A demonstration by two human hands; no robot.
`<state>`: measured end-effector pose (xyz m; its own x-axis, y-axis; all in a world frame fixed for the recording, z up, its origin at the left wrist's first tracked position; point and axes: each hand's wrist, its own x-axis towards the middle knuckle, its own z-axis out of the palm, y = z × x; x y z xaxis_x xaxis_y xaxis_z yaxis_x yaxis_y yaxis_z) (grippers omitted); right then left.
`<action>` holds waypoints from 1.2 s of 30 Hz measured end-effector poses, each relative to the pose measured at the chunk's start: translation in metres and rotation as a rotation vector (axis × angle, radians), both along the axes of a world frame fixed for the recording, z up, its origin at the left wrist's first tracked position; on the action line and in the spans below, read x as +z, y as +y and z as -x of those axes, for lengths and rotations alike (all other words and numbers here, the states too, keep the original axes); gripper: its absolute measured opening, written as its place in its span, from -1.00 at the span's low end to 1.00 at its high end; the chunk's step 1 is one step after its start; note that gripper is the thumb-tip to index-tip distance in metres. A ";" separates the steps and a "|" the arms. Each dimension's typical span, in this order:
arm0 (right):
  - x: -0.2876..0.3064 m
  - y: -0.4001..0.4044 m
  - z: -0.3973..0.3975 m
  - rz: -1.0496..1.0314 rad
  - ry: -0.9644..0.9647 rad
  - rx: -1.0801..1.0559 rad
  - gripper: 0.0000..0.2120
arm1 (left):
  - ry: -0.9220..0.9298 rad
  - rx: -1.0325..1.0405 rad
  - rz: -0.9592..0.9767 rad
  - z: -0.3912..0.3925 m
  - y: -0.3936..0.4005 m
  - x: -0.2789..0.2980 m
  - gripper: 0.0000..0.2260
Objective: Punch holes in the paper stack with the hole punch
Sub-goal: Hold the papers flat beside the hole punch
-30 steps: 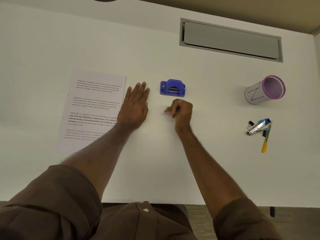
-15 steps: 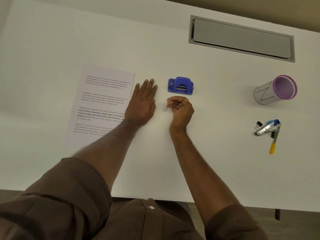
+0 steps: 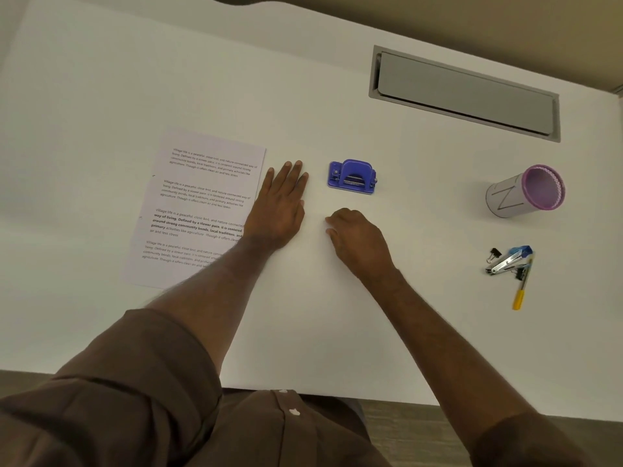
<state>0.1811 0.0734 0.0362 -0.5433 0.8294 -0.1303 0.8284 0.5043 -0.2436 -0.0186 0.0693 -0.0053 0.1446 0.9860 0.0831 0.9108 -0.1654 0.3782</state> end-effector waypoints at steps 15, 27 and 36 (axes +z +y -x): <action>-0.001 -0.001 0.000 -0.162 -0.013 0.149 -0.82 | 0.015 -0.011 0.006 0.001 0.001 -0.006 -0.50; -0.003 -0.007 0.010 -0.119 -0.097 0.134 -0.57 | 0.012 -0.004 0.026 -0.001 0.001 -0.003 -0.50; -0.009 -0.003 0.017 -0.141 0.168 -0.230 -0.86 | -0.004 0.003 0.035 -0.001 0.001 -0.002 -0.49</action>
<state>0.1636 0.0702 0.0268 -0.3435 0.9365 0.0700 0.8789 0.3469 -0.3275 -0.0177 0.0702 -0.0068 0.1415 0.9887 0.0487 0.9098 -0.1493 0.3872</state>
